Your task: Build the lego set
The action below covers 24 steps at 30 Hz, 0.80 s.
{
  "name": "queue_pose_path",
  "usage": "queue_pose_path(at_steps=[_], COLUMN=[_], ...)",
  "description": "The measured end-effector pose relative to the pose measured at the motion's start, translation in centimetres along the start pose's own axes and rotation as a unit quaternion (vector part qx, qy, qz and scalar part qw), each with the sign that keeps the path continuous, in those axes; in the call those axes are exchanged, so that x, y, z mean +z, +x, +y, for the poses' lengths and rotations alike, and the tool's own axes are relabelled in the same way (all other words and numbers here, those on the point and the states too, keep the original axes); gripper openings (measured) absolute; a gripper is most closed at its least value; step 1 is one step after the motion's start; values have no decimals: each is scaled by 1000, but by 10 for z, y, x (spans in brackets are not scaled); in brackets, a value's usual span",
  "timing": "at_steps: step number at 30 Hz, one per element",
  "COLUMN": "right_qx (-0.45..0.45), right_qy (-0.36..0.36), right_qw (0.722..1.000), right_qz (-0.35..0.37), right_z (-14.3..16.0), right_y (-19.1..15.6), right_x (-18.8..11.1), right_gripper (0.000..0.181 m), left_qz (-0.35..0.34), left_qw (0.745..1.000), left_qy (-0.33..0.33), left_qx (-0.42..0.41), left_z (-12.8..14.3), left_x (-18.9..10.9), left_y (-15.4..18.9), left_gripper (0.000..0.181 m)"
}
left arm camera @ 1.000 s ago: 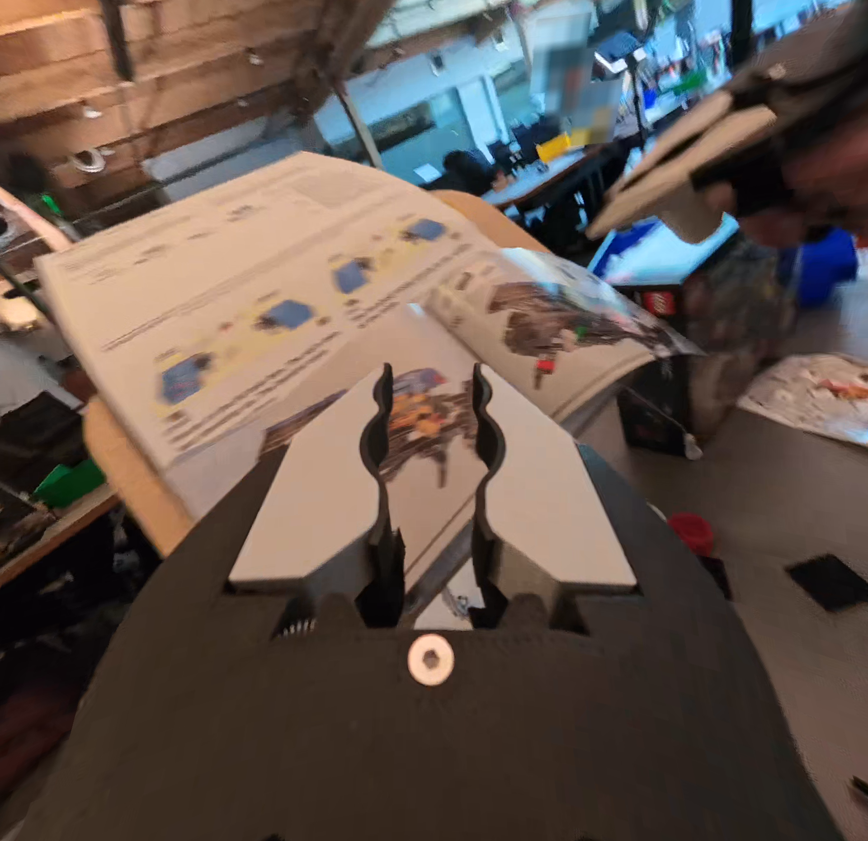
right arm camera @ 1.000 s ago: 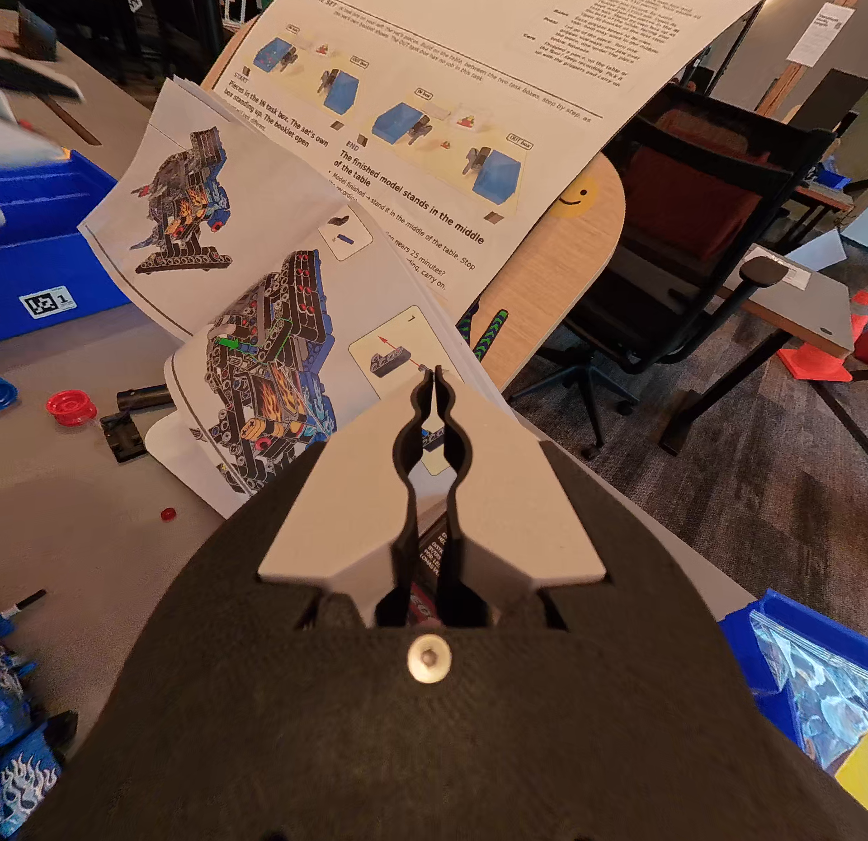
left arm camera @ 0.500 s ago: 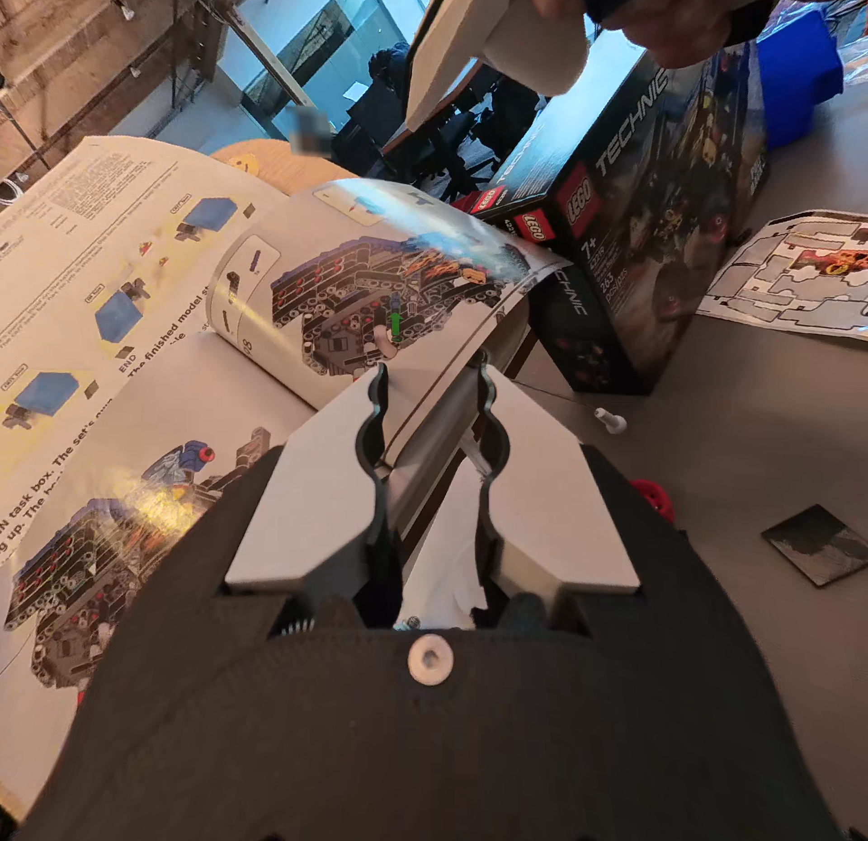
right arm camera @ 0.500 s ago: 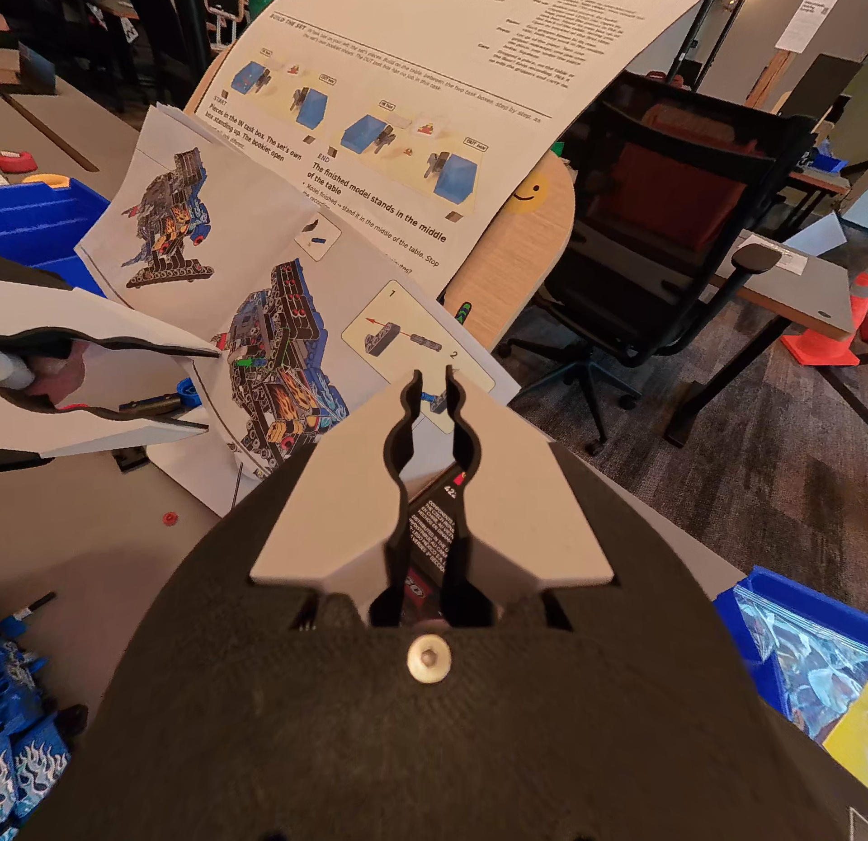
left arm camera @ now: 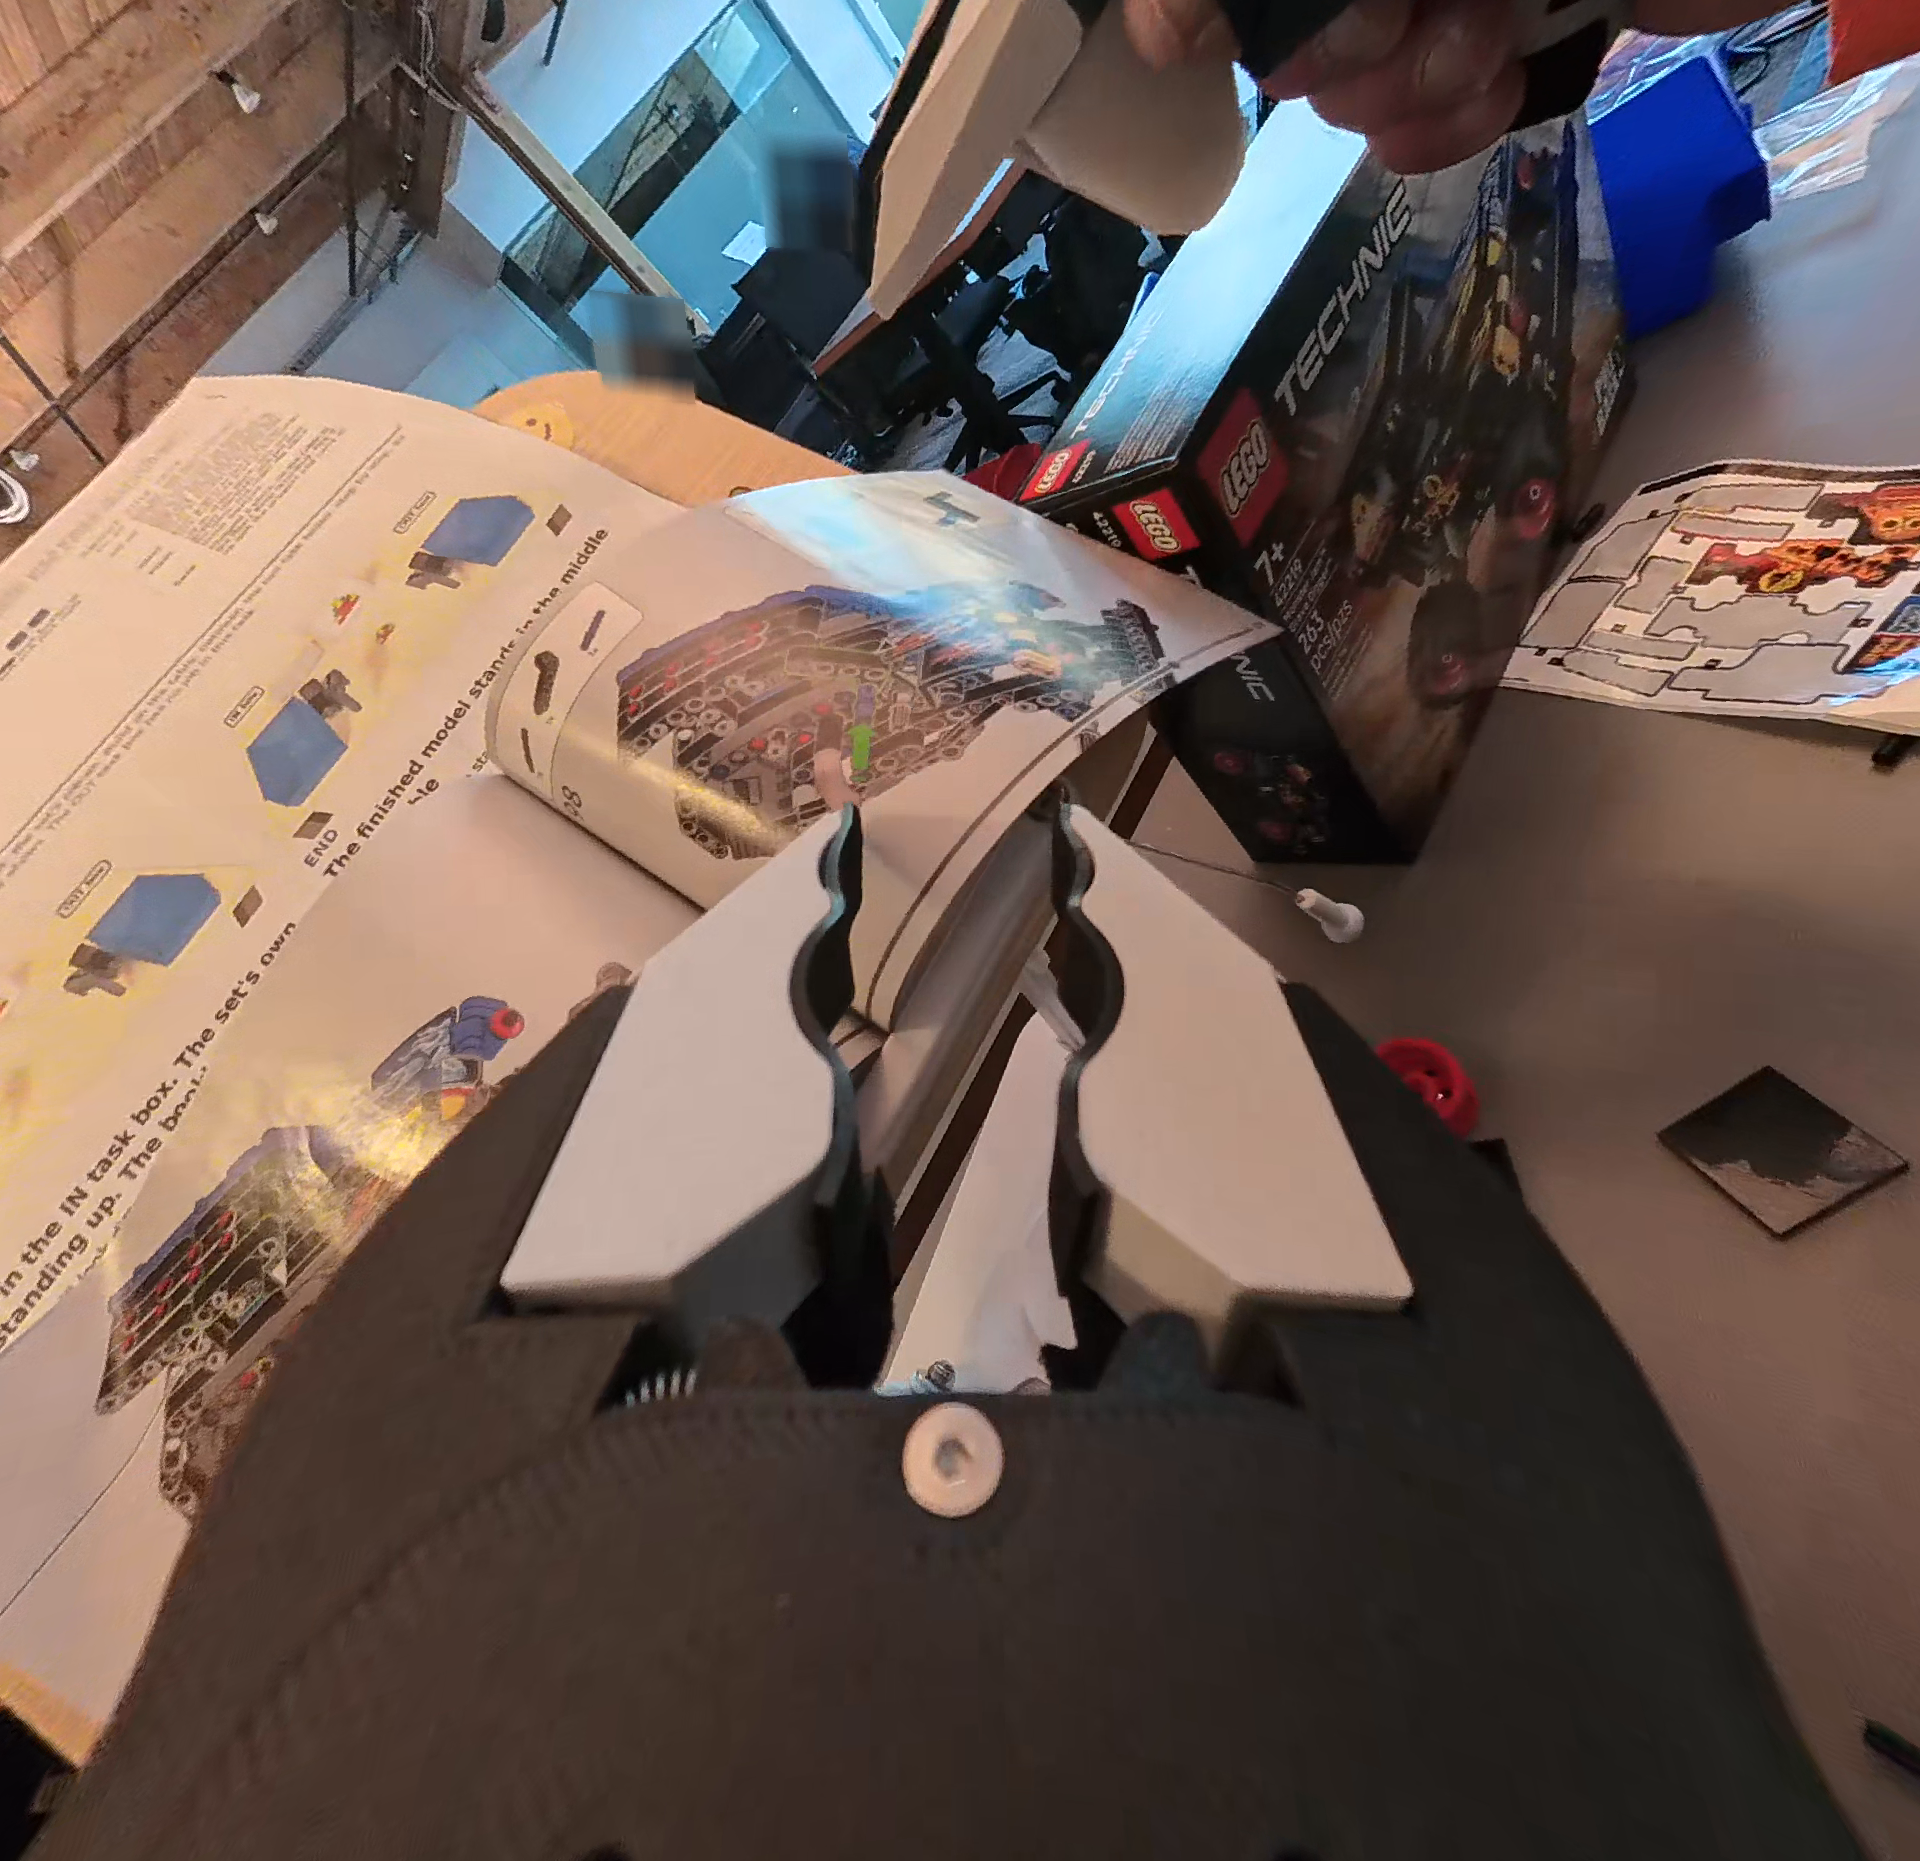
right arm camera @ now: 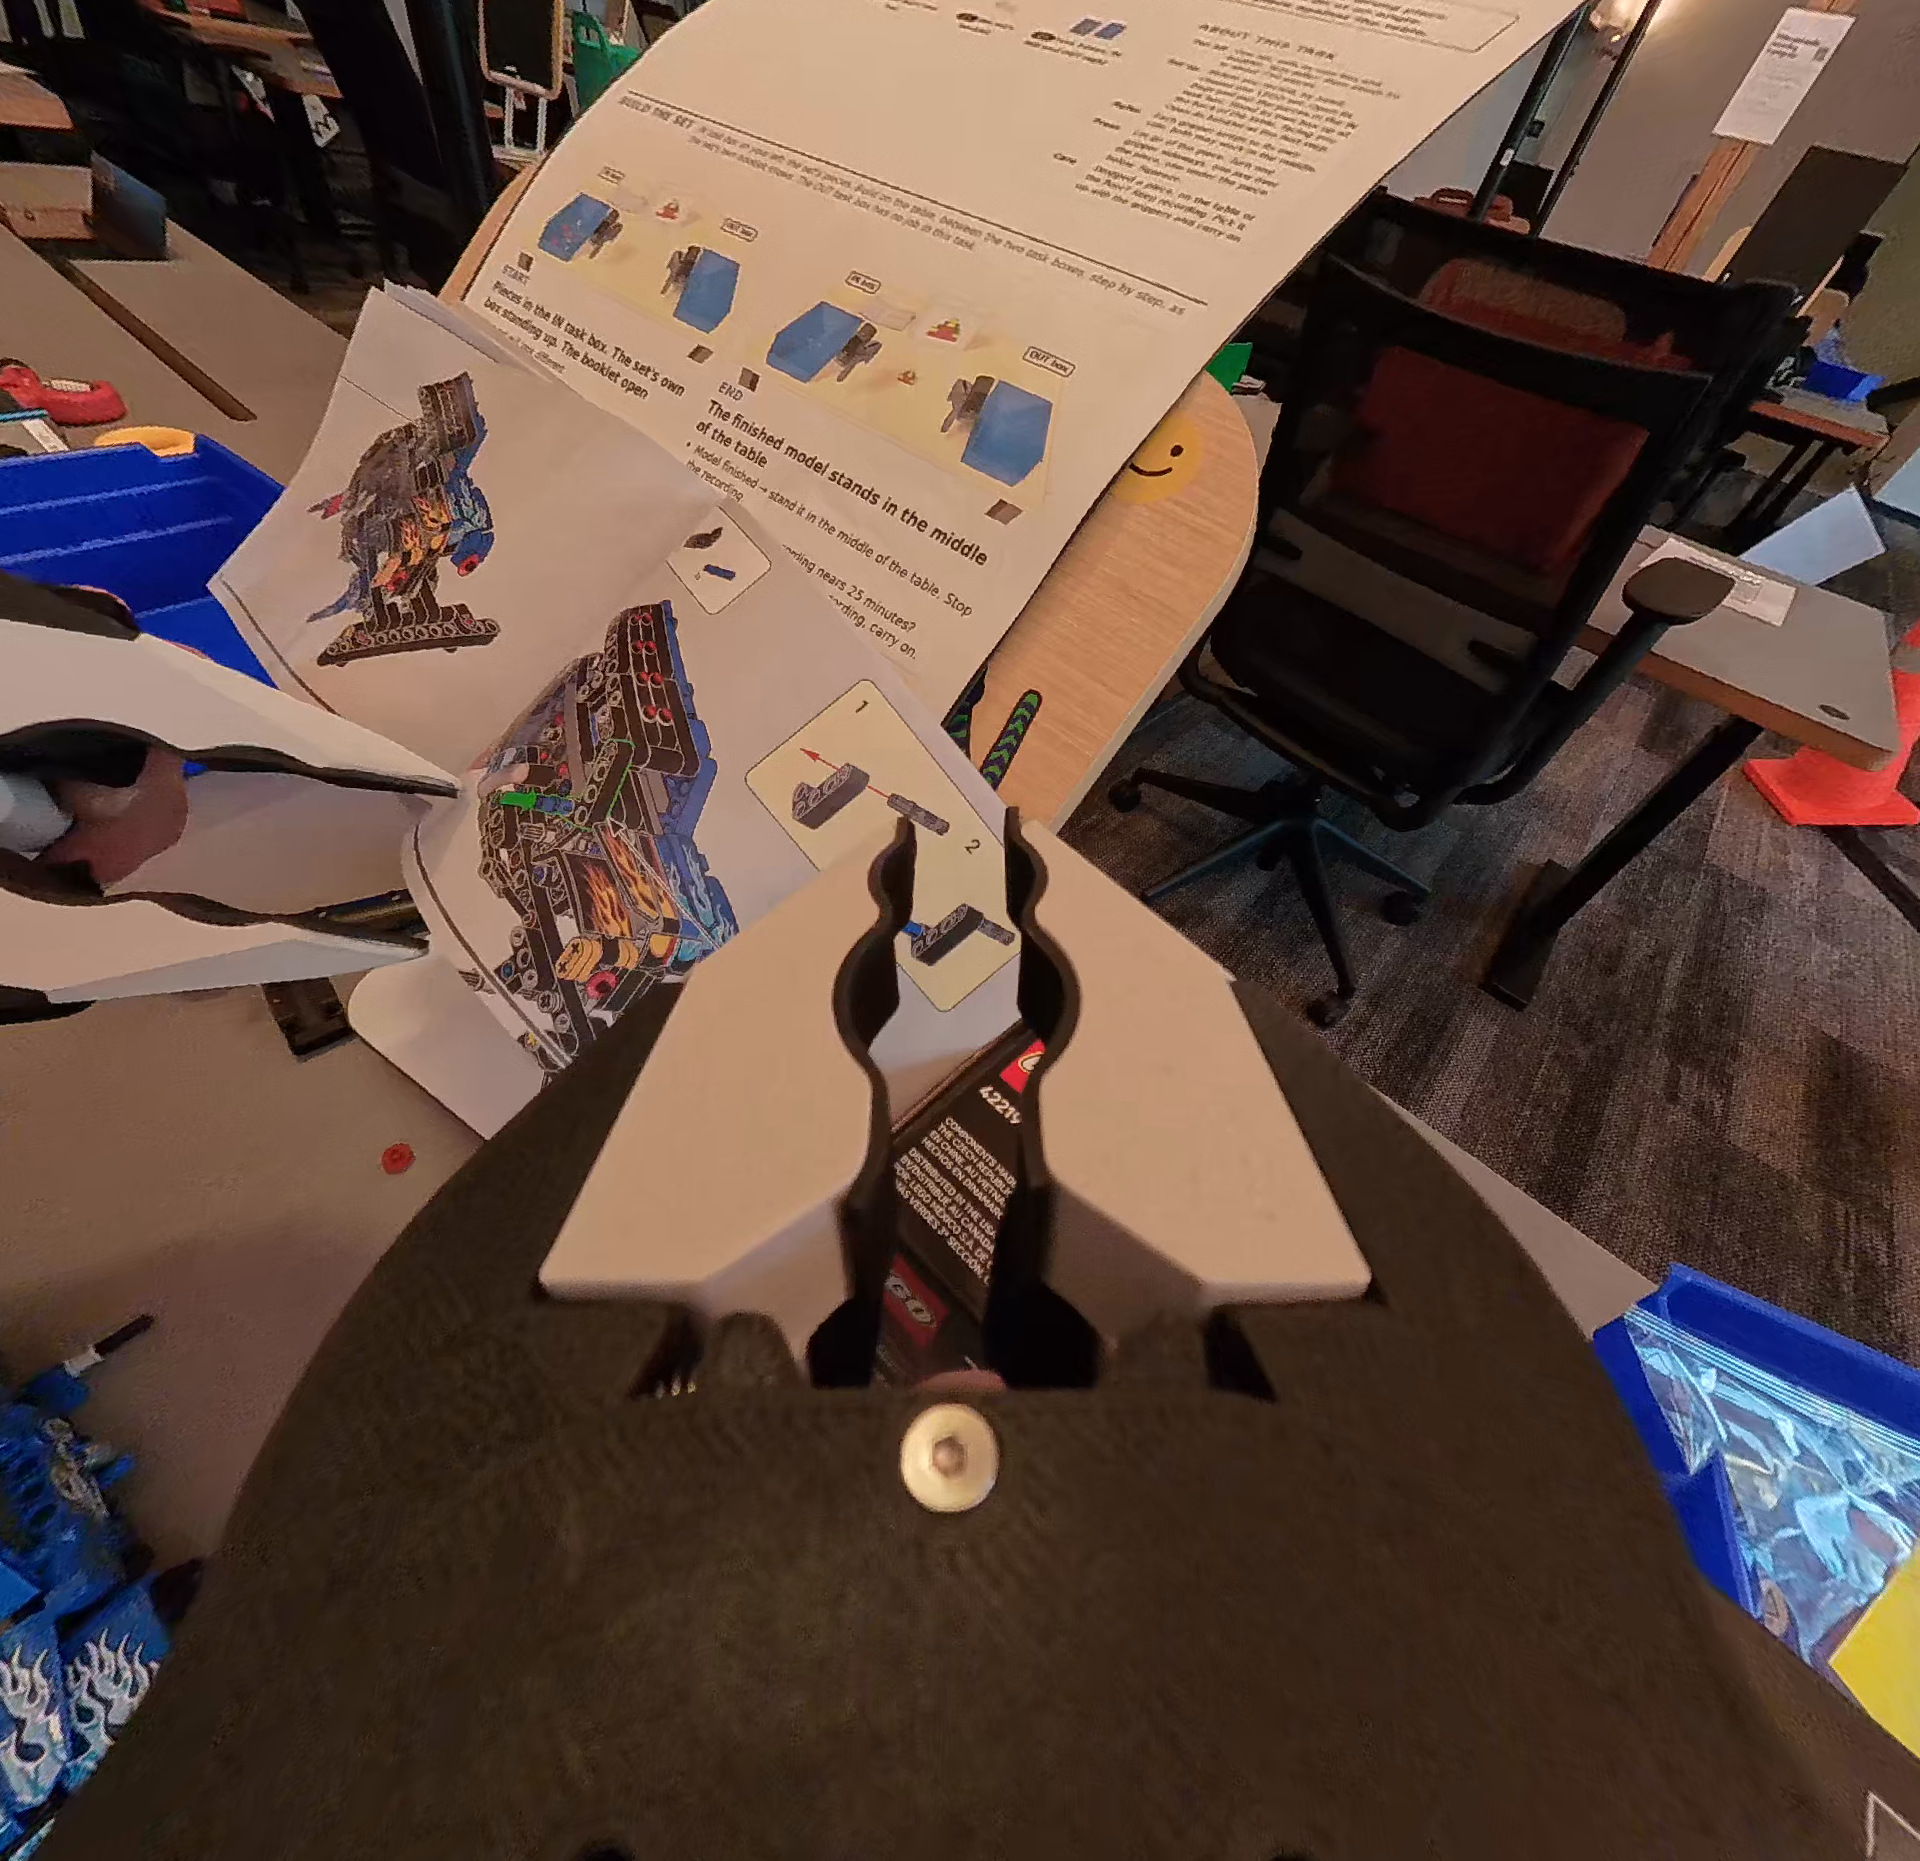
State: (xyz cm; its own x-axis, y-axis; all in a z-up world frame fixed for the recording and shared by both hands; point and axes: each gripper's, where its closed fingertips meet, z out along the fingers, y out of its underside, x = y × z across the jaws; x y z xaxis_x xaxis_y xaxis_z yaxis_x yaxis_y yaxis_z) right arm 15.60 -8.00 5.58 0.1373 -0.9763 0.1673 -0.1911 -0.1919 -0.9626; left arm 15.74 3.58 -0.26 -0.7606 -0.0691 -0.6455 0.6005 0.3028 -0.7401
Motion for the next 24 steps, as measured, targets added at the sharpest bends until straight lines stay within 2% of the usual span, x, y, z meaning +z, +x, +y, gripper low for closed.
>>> queue_pose_path(at_steps=[9,13,16,18,21,24], right_qx=[0,-11,-21,-24,-26,-30], right_qy=[10,24,31,31,25,20], right_qw=[1000,1000,999,999,999,999], right_qz=[-3,-6,-9,-16,-24,-30], right_z=[-7,-18,-25,-26,-24,-22], right_y=[-4,-11,-16,-18,-21,-24], right_x=[-4,-11,-16,-17,-17,-15], right_gripper=[21,24,25,26,27,27], left_qz=[4,7,26,45,73,104], left_qw=[1000,998,997,992,976,963], left_qy=[-3,-51,-71,-118,-206,-247], left_qx=[12,25,-10,-18,-8,-26], left_z=[-7,-7,-1,22,72,112], left_x=[-16,-53,-86,-104,-127,-138], left_y=[-12,-34,-48,-49,-38,-16], left_gripper=[36,38,38,38,37,37])
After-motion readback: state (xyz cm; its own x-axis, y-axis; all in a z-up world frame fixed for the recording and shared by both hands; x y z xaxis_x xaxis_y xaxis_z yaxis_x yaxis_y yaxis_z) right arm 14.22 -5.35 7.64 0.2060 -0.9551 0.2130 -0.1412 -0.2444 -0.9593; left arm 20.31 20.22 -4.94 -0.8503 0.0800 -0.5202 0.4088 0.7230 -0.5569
